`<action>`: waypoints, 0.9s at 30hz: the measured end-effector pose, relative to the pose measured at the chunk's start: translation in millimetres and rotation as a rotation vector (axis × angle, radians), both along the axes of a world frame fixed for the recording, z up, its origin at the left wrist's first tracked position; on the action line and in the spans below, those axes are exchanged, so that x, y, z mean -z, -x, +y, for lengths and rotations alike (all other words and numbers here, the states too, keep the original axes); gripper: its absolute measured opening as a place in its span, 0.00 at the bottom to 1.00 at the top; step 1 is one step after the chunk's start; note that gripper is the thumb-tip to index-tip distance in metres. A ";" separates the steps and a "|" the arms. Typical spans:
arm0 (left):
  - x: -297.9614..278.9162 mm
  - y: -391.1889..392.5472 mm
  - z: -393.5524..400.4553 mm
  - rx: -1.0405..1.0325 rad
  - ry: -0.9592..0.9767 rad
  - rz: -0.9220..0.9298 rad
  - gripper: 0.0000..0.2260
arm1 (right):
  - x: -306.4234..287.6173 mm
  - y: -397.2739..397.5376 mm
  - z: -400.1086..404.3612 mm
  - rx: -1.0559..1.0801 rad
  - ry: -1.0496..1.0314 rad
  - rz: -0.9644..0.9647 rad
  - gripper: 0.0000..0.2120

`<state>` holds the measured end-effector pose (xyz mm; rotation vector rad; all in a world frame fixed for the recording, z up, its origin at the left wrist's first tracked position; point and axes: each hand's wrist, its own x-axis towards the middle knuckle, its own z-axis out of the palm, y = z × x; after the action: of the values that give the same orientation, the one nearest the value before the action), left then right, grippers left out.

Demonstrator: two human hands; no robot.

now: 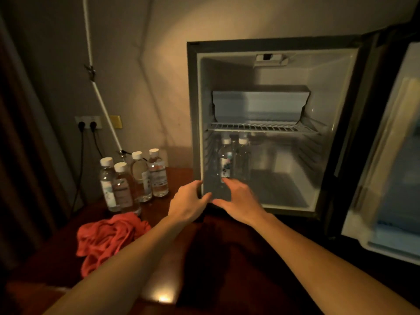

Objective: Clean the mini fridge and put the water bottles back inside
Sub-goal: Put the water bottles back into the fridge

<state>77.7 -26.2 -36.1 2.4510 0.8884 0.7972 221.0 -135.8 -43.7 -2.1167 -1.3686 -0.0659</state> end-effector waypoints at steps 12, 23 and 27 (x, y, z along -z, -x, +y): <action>7.3 143.7 56.5 -0.246 -0.444 0.413 0.22 | 5.9 101.2 71.8 -0.265 0.264 -0.531 0.37; 29.7 196.0 128.1 -0.378 -0.298 0.271 0.28 | 26.1 133.5 170.7 -0.365 0.213 -0.450 0.36; 31.3 190.8 155.0 -0.414 -0.029 0.103 0.22 | 26.6 130.5 192.2 -0.333 0.033 0.031 0.28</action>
<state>-113.1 128.8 -67.4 2.3808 1.4620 0.8260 90.5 56.4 -70.3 -1.8792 -1.6932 0.1246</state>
